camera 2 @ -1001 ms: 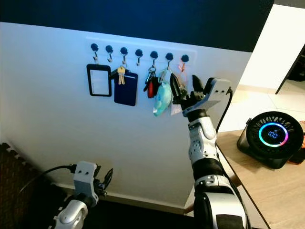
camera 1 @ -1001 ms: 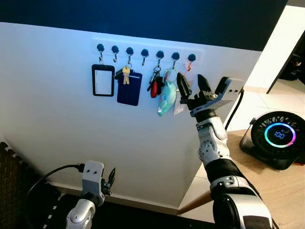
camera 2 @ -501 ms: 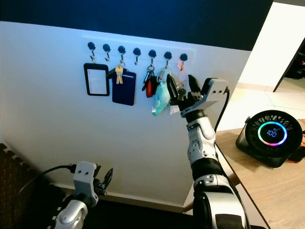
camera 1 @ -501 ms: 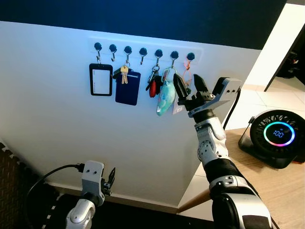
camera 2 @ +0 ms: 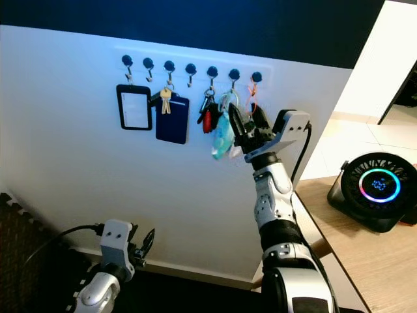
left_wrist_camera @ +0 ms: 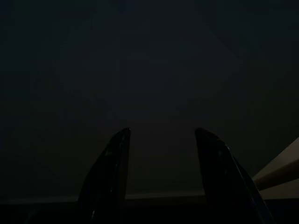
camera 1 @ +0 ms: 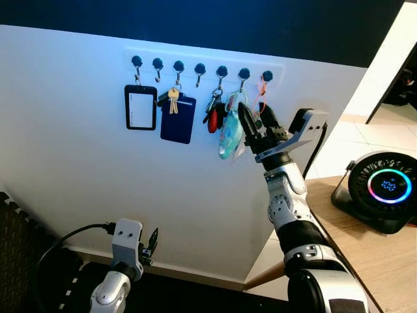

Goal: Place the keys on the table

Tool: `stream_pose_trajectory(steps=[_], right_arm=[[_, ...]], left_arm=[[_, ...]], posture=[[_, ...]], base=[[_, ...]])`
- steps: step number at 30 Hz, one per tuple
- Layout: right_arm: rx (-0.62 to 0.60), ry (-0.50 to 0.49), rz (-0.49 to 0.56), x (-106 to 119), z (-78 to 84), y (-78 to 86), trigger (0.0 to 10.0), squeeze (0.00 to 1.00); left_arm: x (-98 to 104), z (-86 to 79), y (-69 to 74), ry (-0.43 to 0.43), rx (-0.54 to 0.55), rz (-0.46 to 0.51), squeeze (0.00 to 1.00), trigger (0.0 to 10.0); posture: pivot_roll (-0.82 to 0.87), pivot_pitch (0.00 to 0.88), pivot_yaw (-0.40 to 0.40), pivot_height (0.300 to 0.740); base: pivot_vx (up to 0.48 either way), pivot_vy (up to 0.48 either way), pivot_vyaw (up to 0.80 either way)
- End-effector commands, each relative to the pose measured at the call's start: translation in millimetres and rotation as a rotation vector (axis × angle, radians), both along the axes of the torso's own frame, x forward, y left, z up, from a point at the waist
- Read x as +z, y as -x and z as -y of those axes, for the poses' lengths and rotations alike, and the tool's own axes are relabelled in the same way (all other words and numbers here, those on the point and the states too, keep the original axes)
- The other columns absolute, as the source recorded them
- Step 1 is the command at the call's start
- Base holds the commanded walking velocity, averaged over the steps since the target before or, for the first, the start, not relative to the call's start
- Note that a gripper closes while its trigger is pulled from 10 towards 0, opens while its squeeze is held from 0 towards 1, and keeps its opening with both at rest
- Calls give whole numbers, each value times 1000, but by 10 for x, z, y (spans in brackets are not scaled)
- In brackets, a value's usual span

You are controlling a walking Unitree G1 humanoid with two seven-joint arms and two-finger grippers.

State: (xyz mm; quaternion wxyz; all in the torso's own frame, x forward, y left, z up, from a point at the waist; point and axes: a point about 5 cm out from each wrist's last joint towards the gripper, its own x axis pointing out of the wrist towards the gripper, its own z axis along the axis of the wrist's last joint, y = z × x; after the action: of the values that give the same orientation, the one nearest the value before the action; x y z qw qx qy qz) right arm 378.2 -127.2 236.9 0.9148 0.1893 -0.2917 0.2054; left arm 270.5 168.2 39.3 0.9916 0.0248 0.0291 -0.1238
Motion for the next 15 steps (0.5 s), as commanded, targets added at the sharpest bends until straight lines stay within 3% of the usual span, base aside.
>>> stream_pose_trajectory(steps=[1, 2, 6, 7, 8, 15], right_arm=[[3, -15, 0, -17, 15, 16, 3647, 0], [3, -18, 0, -19, 18, 21, 0, 0], [2, -19, 1, -20, 19, 23, 0, 0], [-2, -18, 0, -21, 21, 24, 745, 0], [-4, -17, -1, -22, 23, 25, 9686, 0], [-11, -19, 0, -13, 32, 22, 10000, 0]], left_arm=[[-63, 42, 44, -7, -17, -30, 0, 10000], [-64, 44, 45, -8, -19, -30, 0, 10000], [-65, 44, 45, -8, -19, -31, 0, 10000], [-65, 45, 43, -9, -19, -31, 0, 10000], [-64, 45, 42, -10, -20, -31, 0, 10000], [-61, 39, 36, -12, -18, -31, 0, 10000]], posture=[[83, 80, -73, 740], [83, 80, -73, 740], [83, 80, -73, 740], [84, 78, -73, 740], [84, 77, -74, 740], [86, 76, -73, 740]], base=[[0, 0, 0], [0, 0, 0], [0, 0, 0], [0, 0, 0], [0, 0, 0], [0, 0, 0]])
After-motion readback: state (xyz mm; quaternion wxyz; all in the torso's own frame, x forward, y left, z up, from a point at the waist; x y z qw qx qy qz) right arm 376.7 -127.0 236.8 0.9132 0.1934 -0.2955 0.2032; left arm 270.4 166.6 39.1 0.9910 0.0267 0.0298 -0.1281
